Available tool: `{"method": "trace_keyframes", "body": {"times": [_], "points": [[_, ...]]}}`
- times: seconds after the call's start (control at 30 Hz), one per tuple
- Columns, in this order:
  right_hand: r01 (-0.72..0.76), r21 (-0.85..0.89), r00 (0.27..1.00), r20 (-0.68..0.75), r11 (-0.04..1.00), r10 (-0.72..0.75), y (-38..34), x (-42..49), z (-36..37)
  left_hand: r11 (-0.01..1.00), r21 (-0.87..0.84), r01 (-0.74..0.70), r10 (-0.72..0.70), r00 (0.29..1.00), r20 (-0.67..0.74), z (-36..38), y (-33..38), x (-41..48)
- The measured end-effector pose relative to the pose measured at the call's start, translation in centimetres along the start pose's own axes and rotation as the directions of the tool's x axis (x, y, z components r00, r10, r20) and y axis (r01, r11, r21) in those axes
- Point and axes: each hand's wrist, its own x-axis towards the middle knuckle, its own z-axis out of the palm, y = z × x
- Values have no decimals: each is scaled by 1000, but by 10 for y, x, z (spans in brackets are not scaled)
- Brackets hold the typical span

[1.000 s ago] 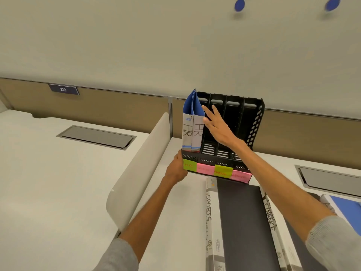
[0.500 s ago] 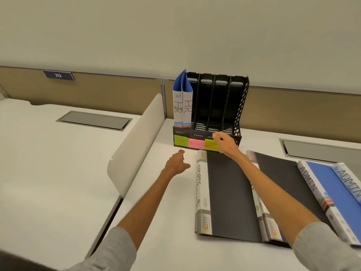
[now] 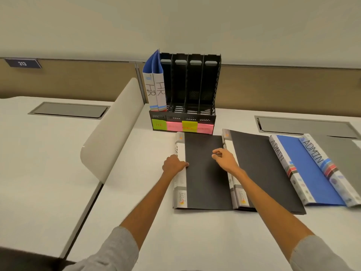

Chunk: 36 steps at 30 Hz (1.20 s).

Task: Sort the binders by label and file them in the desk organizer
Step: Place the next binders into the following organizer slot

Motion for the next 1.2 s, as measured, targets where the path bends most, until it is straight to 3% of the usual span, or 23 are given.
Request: {"method": "trace_keyframes", "body": {"times": [0.27,0.43,0.63,0.8,1.0,1.2], "points": [[125,-255,975,209,959,-71,27,-24,30,990,-61,129,-135,984,-119,19,6,-16],[191,-273,968,209,943,-136,46,-29,39,983,-131,131,-152,974,-167,27,-10,-30],[259,-418,962,196,870,-192,56,-27,49,969,-168,179,-219,939,-265,45,-24,-55],[278,-439,957,207,855,-205,60,-26,50,968,-182,173,-229,904,-360,67,-39,-87],[279,-430,953,237,858,-191,59,-31,48,970,-192,148,-212,904,-372,66,-34,-100],[210,-341,965,221,916,-139,45,-32,53,935,-344,83,-220,898,-381,54,-25,-99]]}}
